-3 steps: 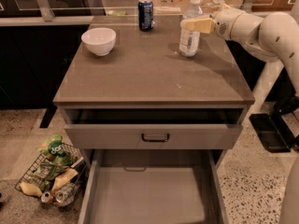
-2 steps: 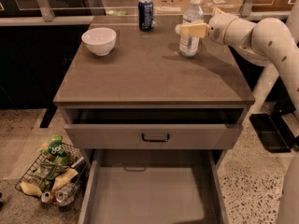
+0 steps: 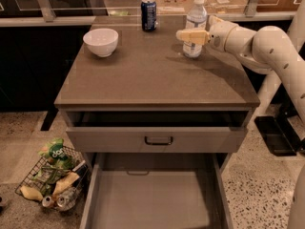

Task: Place blue plastic bottle into middle drawer

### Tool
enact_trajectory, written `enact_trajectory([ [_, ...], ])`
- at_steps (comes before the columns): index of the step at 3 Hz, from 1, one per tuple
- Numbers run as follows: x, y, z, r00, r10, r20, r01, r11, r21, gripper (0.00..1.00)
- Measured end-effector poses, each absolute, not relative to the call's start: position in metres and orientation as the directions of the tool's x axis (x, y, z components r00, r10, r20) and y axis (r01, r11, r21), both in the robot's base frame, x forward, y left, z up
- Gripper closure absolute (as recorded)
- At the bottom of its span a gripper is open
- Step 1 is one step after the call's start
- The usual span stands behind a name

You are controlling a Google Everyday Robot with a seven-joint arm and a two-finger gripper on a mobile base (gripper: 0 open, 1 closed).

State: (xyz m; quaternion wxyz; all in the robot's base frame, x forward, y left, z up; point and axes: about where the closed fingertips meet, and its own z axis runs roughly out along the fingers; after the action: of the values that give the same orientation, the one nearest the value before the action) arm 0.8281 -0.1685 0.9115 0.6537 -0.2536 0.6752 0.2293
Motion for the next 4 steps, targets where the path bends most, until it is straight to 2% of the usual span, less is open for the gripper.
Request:
enact_trajectory([
  [3, 0.8295, -0.1585, 0.9098, -0.019, -0.041, -0.999, -0.652, 0.758, -0.019, 0.85],
  [4, 0.8300, -0.1551, 0.9094, -0.020, -0.040, -0.999, -0.656, 0.755, -0.018, 1.00],
])
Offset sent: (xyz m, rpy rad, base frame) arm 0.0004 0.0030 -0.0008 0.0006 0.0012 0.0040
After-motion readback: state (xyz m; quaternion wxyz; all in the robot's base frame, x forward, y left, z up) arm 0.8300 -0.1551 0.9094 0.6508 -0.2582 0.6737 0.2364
